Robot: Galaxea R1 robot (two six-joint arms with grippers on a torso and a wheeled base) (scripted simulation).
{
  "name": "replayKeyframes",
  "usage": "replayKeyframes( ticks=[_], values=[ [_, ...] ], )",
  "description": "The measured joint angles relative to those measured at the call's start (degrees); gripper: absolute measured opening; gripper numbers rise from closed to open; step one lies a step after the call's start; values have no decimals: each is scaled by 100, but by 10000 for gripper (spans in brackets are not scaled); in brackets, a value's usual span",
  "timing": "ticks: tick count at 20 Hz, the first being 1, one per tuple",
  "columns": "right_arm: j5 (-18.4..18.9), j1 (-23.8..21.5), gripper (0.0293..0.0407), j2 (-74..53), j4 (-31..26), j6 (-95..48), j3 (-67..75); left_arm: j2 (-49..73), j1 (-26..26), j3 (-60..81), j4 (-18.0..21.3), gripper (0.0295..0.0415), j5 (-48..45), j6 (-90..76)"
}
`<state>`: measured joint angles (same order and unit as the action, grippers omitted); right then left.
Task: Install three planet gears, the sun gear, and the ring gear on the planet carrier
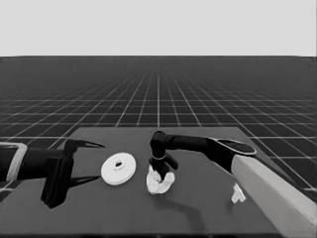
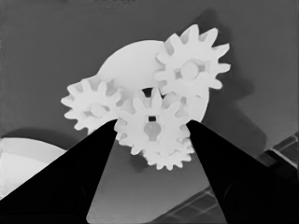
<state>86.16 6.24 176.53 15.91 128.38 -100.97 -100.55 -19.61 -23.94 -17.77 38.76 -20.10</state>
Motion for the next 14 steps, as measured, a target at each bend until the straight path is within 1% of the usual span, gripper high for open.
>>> replayKeyframes(
  ticks=[12, 13, 14],
  values=[
    [0, 0, 311, 0, 0, 720, 0, 0, 0, 0, 0, 385, 0, 0],
    [0, 0, 343, 0, 0, 756, 0, 0, 0, 0, 0, 385, 0, 0],
    [0, -1, 371, 0, 1, 777, 0, 0, 0, 0, 0, 385, 0, 0]
  ],
)
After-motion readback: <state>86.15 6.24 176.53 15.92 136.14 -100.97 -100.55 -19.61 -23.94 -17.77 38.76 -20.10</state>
